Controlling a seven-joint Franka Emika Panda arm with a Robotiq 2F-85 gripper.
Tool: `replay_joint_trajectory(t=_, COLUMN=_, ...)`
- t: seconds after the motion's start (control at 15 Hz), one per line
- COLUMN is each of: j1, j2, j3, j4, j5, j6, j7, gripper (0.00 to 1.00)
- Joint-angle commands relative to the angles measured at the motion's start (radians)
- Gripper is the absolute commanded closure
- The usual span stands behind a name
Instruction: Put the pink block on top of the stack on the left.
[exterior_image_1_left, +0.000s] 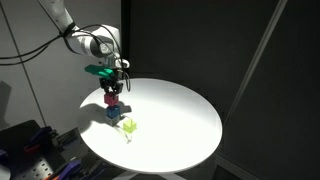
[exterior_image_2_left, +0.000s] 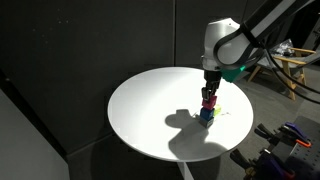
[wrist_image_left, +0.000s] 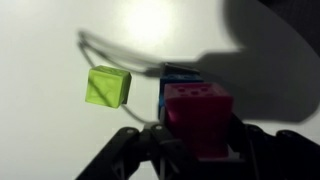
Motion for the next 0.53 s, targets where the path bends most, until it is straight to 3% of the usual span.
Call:
replay_joint_trajectory(t=0.0, j1=0.009, j2=0.006, j3=-0.010, j4=-0.001, j5=-0.039, j6=0.014, j7=0.042, gripper=0.73)
replay_joint_trajectory(t=0.47, j1=0.009, j2=0.023, j3=-0.013, j4=0.001, j5=-0.046, j6=0.013, j7=0.048, gripper=0.73)
